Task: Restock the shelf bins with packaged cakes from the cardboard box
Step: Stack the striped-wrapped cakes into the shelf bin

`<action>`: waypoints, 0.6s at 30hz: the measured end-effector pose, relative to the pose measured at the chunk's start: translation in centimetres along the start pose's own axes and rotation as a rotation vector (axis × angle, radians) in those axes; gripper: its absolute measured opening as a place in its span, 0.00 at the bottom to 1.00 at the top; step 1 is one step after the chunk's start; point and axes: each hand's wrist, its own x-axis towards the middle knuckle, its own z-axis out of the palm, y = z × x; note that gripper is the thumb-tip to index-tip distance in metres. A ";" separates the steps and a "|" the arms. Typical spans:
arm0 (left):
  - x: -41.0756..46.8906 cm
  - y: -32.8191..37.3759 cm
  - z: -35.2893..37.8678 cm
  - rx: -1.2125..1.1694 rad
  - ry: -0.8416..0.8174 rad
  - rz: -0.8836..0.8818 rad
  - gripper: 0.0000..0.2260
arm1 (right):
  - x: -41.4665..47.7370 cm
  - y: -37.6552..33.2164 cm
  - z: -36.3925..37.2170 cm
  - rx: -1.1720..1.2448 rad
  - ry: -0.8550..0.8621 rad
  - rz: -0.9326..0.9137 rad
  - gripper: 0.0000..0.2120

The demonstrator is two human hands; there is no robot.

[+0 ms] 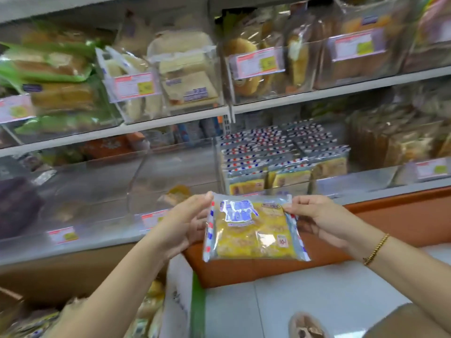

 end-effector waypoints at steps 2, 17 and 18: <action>1.0 -0.2 1.9 0.036 0.066 0.105 0.15 | -0.3 -0.4 -1.3 0.007 0.042 -0.038 0.09; 6.5 1.0 8.1 0.217 0.105 0.131 0.11 | -2.0 -0.8 -8.3 0.090 0.118 -0.103 0.07; 6.6 1.0 8.5 0.193 0.125 0.136 0.11 | -2.0 -1.0 -8.6 0.112 0.139 -0.119 0.07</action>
